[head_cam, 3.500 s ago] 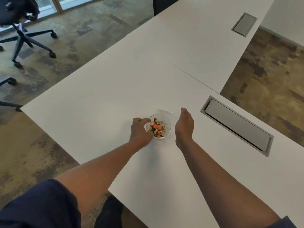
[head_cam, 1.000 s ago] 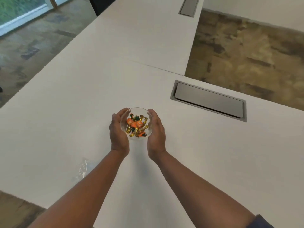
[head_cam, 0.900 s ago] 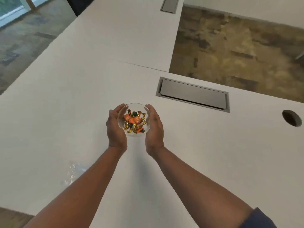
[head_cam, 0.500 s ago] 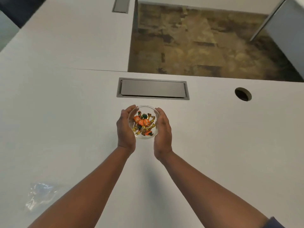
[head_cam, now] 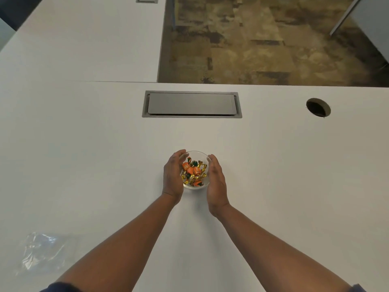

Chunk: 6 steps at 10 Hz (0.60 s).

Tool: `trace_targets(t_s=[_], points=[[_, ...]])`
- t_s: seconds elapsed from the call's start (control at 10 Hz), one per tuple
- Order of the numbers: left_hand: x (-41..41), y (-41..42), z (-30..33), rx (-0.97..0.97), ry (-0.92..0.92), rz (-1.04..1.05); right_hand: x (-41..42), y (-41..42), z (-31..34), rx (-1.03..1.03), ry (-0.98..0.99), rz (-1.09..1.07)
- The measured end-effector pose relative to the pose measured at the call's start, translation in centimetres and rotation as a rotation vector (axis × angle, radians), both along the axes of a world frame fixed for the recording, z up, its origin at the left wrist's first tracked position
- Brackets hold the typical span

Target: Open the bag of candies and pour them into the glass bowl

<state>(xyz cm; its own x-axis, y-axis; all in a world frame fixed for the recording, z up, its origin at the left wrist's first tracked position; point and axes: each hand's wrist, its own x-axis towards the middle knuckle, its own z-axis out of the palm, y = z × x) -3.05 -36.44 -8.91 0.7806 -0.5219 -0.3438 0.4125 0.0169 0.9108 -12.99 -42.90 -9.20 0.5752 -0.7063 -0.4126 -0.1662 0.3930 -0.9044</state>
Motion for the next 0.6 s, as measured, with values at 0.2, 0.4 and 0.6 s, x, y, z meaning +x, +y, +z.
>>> trace_targets(t_s=[0.2,0.4,0.6], points=[[0.3,0.0,-1.4,0.033,0.012,0.02,0.1,-0.1,-0.9,-0.006,0.024,0.031],[0.9,-0.1,-2.0,0.045,-0.01,0.018,0.2,-0.7,-1.0,-0.045,0.029,0.125],[0.6,0.5,-2.1,0.234,-0.211,-0.012,0.1,-0.6,-1.0,-0.228,0.117,0.102]])
